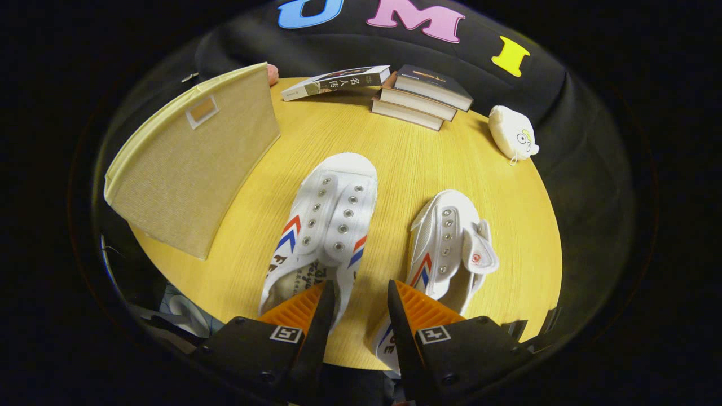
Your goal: Open the storage box then place both shoes into the box .Put the left shoe in first, then the right shoe, with the right side of both shoes facing outward in a uniform manner.
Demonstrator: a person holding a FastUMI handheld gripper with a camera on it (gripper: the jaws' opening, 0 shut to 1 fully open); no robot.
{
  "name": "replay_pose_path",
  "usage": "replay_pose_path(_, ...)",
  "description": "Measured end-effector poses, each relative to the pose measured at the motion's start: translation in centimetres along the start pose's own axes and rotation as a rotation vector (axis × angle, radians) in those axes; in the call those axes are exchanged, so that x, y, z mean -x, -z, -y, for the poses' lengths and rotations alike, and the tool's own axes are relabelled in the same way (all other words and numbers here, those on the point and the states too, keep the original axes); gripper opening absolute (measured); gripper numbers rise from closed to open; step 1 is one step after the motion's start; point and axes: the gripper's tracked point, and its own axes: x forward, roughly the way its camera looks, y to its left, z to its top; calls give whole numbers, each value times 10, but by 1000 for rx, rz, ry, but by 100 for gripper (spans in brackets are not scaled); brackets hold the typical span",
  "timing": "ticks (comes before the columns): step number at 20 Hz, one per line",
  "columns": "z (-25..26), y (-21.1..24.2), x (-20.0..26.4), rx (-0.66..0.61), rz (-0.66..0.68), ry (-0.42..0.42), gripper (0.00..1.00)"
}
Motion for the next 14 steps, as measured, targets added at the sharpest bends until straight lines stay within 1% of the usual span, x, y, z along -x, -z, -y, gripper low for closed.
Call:
replay_pose_path(1,-4,-3,-3,-11,21,-8,60)
replay_pose_path(3,-6,-11,-6,-50,75,-16,52)
replay_pose_path(5,-6,-16,-8,-96,123,-33,51)
replay_pose_path(7,-6,-23,-12,-150,143,-45,51)
replay_pose_path(9,-9,-30,-20,-177,138,-63,51)
replay_pose_path(10,-13,-28,-21,-190,113,-87,52)
replay_pose_path(11,-19,-32,-21,-210,103,-131,49)
replay_pose_path(12,-22,-28,-22,-239,81,-177,42)
replay_pose_path(14,-22,-29,-20,-338,60,-232,15)
